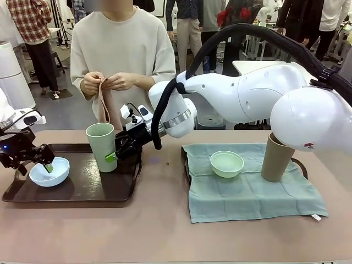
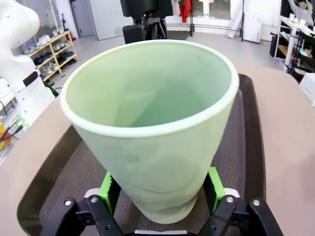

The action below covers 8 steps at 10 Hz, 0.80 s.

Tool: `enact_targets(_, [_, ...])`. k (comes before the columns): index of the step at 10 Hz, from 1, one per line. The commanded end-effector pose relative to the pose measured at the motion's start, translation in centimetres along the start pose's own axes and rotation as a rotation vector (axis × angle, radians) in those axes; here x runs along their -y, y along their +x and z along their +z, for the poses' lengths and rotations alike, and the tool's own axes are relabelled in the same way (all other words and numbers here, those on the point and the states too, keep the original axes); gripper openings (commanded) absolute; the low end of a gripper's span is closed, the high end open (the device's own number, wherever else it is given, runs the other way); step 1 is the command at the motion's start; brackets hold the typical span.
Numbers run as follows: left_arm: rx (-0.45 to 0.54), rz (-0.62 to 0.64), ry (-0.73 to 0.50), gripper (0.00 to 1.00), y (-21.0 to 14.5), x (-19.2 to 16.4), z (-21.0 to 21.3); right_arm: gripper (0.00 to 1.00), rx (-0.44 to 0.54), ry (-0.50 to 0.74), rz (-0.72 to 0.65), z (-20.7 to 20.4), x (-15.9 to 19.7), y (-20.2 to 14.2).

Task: Set up a tray with a mat and arrange the tableware.
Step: Pick up the Picnic Bowl and Reusable plastic cup from the Handle tray in front of the human's position and hold them in the air.

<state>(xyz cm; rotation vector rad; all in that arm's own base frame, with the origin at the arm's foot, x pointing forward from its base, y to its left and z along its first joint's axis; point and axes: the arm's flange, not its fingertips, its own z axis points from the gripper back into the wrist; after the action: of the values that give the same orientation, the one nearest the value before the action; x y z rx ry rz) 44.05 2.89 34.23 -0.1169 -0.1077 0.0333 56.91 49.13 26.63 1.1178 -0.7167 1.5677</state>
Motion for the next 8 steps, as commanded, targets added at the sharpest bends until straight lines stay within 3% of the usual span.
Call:
enact_targets(1, [-0.009, -0.003, -0.033, 0.47, 0.38, 0.05, 0.25, 0.0, 0.02, 0.007, 0.016, -0.23, 0.39, 0.08])
enact_targets(2, [-0.007, -0.001, -0.034, 0.0, 0.22, 0.01, 0.32, 0.35, 0.018, 0.01, 0.017, -0.24, 0.31, 0.06])
enact_targets(3, [-0.006, 0.003, -0.034, 0.0, 0.22, -0.03, 0.43, 0.0, 0.017, 0.01, 0.02, -0.25, 0.29, 0.08])
enact_targets(4, [-0.007, 0.005, -0.034, 0.0, 0.14, 0.0, 0.43, 0.0, 0.021, 0.012, 0.023, -0.17, 0.26, 0.04])
enact_targets(5, [-0.01, 0.005, -0.029, 0.11, 0.19, -0.05, 0.5, 0.0, 0.024, 0.011, 0.024, -0.13, 0.33, 0.03])
enact_targets(6, [-0.008, 0.008, -0.029, 0.03, 0.18, -0.06, 0.59, 0.21, 0.025, 0.012, 0.023, -0.12, 0.35, -0.01])
enact_targets(7, [-0.009, 0.01, -0.028, 0.0, 0.21, -0.07, 0.69, 0.2, 0.025, 0.013, 0.025, -0.13, 0.38, 0.05])
enact_targets(8, [-0.011, 0.013, -0.027, 0.0, 0.16, -0.09, 0.67, 0.0, 0.027, 0.013, 0.027, -0.08, 0.38, 0.01])
